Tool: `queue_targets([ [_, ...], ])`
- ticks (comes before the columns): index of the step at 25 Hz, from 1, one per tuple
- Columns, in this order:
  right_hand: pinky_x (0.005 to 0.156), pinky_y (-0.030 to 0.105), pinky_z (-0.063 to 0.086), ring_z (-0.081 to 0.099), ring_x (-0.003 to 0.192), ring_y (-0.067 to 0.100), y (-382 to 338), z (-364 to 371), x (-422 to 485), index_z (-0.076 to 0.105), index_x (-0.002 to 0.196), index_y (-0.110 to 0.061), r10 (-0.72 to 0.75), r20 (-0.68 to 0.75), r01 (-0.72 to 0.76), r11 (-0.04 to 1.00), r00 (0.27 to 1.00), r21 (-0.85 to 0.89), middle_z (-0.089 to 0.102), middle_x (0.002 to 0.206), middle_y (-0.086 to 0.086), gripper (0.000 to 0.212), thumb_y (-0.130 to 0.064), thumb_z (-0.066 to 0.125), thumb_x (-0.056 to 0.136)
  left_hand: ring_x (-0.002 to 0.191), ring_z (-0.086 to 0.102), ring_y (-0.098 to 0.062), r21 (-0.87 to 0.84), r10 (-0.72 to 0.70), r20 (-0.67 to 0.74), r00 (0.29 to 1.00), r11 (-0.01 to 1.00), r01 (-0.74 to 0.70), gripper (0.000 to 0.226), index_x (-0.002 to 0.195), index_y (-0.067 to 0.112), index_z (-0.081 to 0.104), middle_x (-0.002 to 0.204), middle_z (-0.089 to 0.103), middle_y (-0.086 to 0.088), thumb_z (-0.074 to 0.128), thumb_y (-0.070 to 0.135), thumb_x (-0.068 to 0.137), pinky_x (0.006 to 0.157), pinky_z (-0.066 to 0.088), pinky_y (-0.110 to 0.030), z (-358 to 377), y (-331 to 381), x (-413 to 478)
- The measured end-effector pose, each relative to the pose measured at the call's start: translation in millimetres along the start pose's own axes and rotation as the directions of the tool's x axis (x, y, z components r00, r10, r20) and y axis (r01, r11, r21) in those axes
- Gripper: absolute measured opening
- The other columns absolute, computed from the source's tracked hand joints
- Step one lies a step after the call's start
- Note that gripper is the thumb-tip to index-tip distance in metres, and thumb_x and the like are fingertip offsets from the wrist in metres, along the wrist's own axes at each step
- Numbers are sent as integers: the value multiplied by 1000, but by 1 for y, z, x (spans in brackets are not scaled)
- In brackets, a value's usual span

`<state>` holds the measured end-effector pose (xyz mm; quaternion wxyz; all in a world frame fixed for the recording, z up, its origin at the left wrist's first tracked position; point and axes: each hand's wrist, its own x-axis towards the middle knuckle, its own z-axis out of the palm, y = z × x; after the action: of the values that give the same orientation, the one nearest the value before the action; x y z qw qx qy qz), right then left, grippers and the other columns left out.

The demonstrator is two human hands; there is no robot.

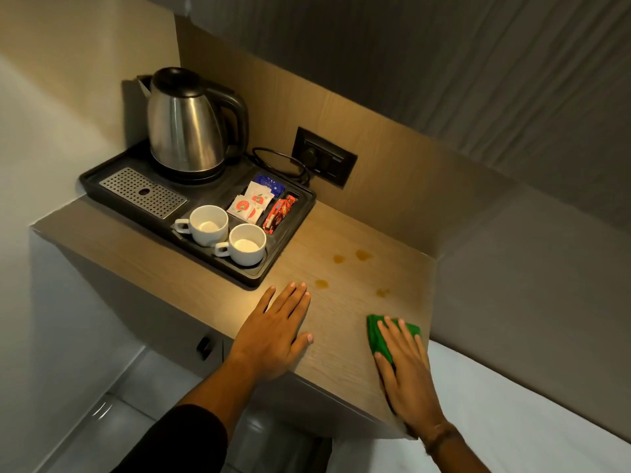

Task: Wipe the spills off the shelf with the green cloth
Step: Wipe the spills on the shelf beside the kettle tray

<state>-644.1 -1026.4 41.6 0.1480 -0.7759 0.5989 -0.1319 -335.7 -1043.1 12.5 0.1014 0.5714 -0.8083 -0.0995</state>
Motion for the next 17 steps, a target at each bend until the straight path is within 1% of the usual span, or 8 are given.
queue_targets([
  [3,129,54,10,13,159,17,-13,-9,62,31,159,-25,159,-89,-155,987,983,49,31,168,-2,53,-29,45,109,161,-5,-22,-2,4,-6,1000,1000,-4,76,166,15,8,176,5,-7,22,60,106,131,6,-54,-1,0,1],
  [4,129,54,10,15,159,19,-24,-8,76,32,159,-23,189,-80,-184,981,979,66,31,168,-1,53,-26,46,109,161,-4,-22,-4,6,-8,1000,1000,-6,76,166,15,8,176,5,-7,22,60,106,130,5,-54,-1,0,1],
  [6,130,53,8,10,160,15,-30,1,73,28,160,-29,104,-34,-102,993,994,62,25,169,-7,54,-30,44,109,161,-5,-22,-11,2,-7,1000,1000,-2,77,166,15,8,176,4,-7,22,61,106,130,4,-54,0,0,0],
  [8,130,53,7,4,159,7,-8,1,44,21,161,-39,-34,22,33,998,999,46,20,170,-15,55,-44,37,108,161,-7,-22,-14,-2,-1,1000,1000,2,77,166,16,6,176,1,-5,20,62,106,131,4,-54,0,0,0],
  [9,130,53,8,4,159,6,5,-3,35,20,161,-41,-54,26,53,998,998,33,20,170,-16,55,-48,33,108,161,-8,-21,-13,-3,1,1000,1000,3,77,166,16,5,176,1,-5,19,62,106,131,4,-54,-1,0,1],
  [11,129,55,11,8,159,11,16,-10,58,24,160,-36,2,-11,-2,1000,1000,28,26,169,-10,55,-44,36,107,161,-7,-22,-13,-2,-2,1000,1000,2,77,166,15,6,176,2,-6,21,61,106,130,6,-55,-1,1,2],
  [14,129,53,8,13,159,20,-26,-9,123,31,160,-24,155,-55,-153,987,986,48,30,169,-1,53,-27,45,109,161,-2,-22,-18,-6,-14,1000,1000,5,76,166,15,10,176,7,-8,24,60,106,130,7,-55,-3,2,2],
  [17,130,51,4,4,159,13,-56,16,114,26,160,-34,-47,33,46,998,998,36,22,170,-9,55,-30,43,109,161,-1,-23,-15,-10,-11,1000,1000,10,77,165,14,11,176,8,-8,25,60,105,130,8,-55,-3,2,1],
])
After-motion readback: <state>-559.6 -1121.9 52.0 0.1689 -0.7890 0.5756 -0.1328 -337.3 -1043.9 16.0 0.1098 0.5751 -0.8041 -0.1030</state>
